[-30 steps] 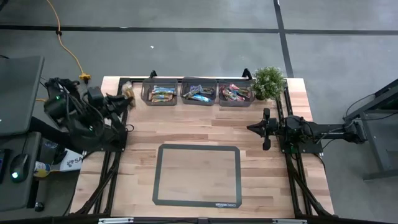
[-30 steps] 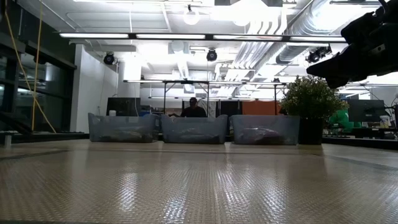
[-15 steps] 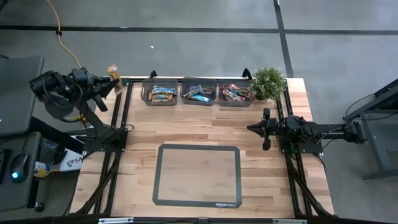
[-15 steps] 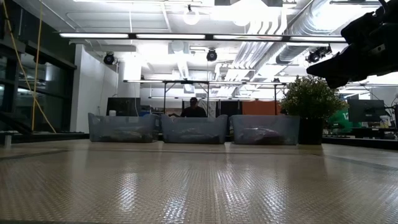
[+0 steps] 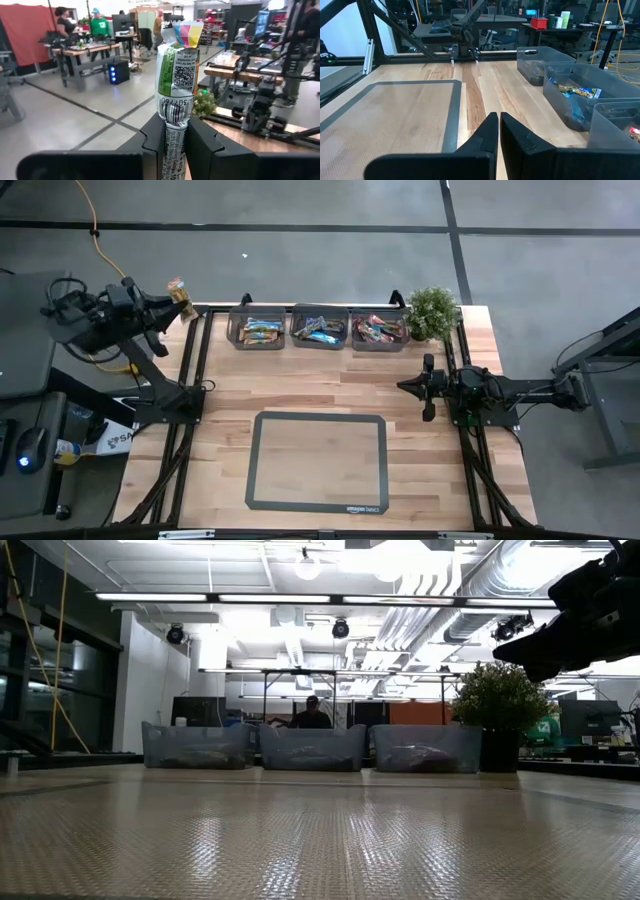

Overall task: Pick and place Granola Bars by type
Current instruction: Put the orange granola bar into the left black bin

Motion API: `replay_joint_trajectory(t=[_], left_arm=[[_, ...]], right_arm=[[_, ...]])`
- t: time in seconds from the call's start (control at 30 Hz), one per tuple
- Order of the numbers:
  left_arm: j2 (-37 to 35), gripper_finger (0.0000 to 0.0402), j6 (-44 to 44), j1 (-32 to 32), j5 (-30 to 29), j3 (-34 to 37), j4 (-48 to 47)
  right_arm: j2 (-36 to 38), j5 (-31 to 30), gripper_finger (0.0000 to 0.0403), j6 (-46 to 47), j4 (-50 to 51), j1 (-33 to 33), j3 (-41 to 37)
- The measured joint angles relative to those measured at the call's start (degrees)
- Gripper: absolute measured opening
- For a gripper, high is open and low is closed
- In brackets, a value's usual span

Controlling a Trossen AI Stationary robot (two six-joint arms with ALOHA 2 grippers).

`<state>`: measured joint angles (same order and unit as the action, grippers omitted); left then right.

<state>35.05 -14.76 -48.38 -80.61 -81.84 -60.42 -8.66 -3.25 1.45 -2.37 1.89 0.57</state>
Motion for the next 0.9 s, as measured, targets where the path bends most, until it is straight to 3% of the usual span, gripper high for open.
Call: replay_joint_trajectory(t=[0.23, 0.4, 0.9], left_arm=[[2.17, 0.0055, 10.97, 0.0, 3.97, -0.02, 11.79], [6.05, 0.0055, 16.51, 0.0, 10.14, 0.0, 19.65], [13.52, 0.0055, 17.55, 0.02, 32.54, 0.0, 35.86]], right_arm=[[0.0, 0.02, 0.0002, 0.0, 0.0, 0.0, 0.01], [0.0, 0.0, 0.0002, -0.01, 0.0, 0.01, -0.01], [0.02, 0.0, 0.0002, 0.0, 0.0, 0.0, 0.0]])
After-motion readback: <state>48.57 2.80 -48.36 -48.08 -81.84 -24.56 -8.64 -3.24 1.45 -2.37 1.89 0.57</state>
